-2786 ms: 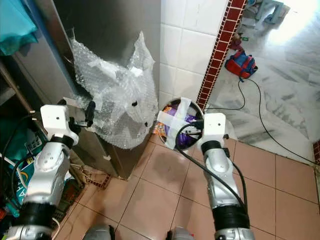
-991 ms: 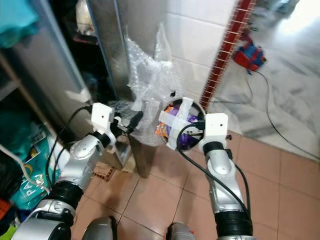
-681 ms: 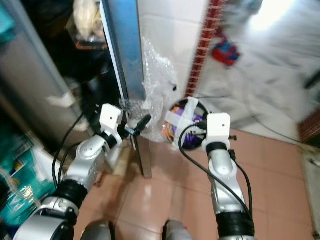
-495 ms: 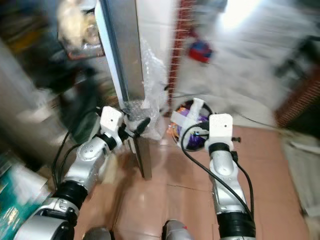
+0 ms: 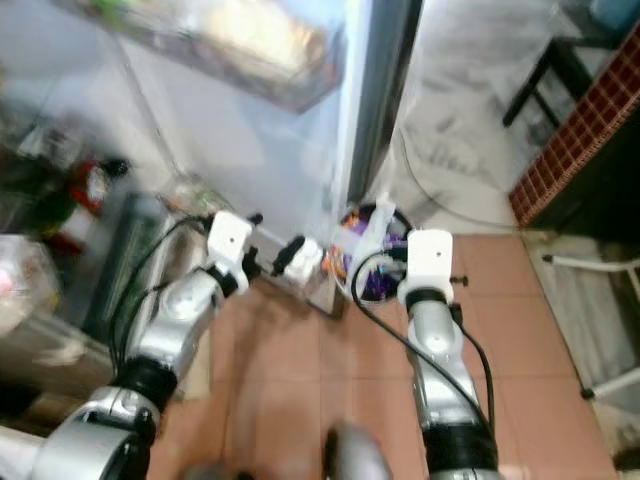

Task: Restocking fridge

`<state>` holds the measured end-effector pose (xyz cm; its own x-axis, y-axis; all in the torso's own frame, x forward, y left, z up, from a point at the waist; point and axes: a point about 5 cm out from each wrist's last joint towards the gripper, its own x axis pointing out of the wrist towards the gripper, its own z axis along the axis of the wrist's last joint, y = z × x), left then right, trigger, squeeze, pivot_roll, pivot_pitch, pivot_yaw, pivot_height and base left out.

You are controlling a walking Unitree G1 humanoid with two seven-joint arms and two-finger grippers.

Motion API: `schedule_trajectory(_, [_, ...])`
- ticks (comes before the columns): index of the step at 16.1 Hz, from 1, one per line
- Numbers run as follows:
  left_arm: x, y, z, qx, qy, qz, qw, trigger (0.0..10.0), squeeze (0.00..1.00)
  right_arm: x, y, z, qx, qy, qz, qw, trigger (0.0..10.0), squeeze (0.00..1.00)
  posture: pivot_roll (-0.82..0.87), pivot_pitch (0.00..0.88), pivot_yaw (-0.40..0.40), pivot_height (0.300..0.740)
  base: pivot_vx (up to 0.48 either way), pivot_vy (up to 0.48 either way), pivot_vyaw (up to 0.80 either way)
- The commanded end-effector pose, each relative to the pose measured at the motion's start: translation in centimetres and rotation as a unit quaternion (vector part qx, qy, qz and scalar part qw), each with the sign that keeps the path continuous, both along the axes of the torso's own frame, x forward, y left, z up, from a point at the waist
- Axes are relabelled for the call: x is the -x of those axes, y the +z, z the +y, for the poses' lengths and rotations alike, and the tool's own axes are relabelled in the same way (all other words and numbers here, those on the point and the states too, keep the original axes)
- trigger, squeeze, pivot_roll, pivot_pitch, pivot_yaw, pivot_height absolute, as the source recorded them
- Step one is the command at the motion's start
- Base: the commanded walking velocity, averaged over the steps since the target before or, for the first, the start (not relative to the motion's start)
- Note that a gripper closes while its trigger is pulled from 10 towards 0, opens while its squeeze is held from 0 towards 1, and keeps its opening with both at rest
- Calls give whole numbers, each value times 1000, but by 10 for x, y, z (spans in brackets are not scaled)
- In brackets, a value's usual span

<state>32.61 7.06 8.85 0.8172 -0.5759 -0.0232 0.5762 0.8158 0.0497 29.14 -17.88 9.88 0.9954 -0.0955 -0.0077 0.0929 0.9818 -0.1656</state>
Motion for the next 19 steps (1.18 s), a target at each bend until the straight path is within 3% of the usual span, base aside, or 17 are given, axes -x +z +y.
schedule_trajectory(1, [1, 0, -7, -6, -8, -5, 1000, 10000, 0, 0, 4, -7, 2, -12, -9, 1000, 10000, 0, -4, 84, 1, 740, 0, 0, 0])
schedule_trajectory(7, [1, -6, 43, -16, 110, -7, 994, 10000, 0, 0, 5, -7, -2, -6, -13, 1000, 10000, 0, -2, 84, 6, 740, 0, 0, 0])
schedule_trajectory(13, [40, -15, 117, -6, 240, 4, 971, 10000, 0, -2, 6, 0, -14, 28, -18, 999, 10000, 0, 25, 93, 9, 740, 0, 0, 203])
schedule_trajectory(16, [48, -13, 123, 3, 270, 4, 963, 10000, 0, -6, 7, 5, -24, 41, -18, 999, 10000, 0, 37, 93, -2, 740, 0, -180, 750])
schedule_trajectory(19, [46, -9, 114, 11, 269, 5, 963, 10000, 0, -8, 10, 8, -21, 60, -24, 998, 10000, 0, 31, 93, 0, 740, 279, -161, 750])
